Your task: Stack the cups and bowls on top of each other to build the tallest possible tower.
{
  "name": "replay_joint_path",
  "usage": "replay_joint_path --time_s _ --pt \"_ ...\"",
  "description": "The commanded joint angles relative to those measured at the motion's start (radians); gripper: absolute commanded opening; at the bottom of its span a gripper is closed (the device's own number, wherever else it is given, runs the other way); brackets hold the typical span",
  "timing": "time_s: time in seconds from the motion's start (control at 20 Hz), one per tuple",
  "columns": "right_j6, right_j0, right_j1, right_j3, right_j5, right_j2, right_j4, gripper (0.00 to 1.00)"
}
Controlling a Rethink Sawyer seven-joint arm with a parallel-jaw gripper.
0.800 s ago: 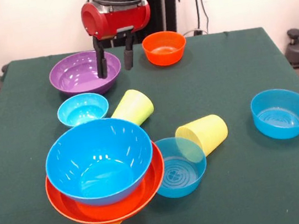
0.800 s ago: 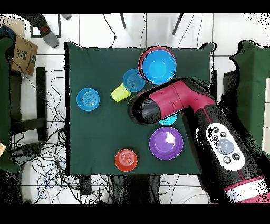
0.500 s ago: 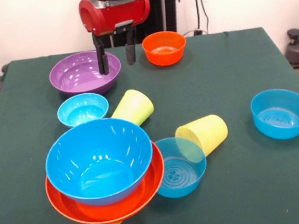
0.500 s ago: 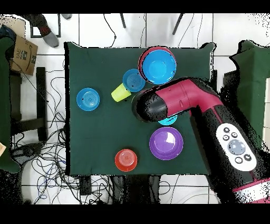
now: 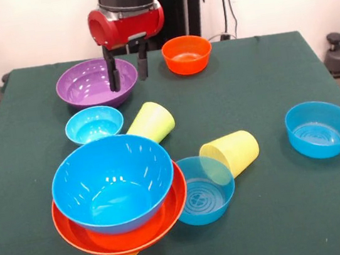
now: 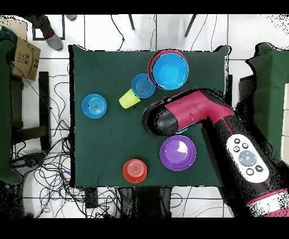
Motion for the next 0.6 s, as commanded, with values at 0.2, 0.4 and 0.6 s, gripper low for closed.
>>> replay_joint_path --time_s 0.2,0.4,0.6 --pt "0.125 0.15 0.048 0.167 -0.196 -0.164 -0.263 1.0" --pt "0.16 0.197 0.078 0.176 -0.219 -0.224 -0.285 1.0" --pt "0.157 0.245 0.107 0.163 -0.22 -0.278 -0.317 1.0"
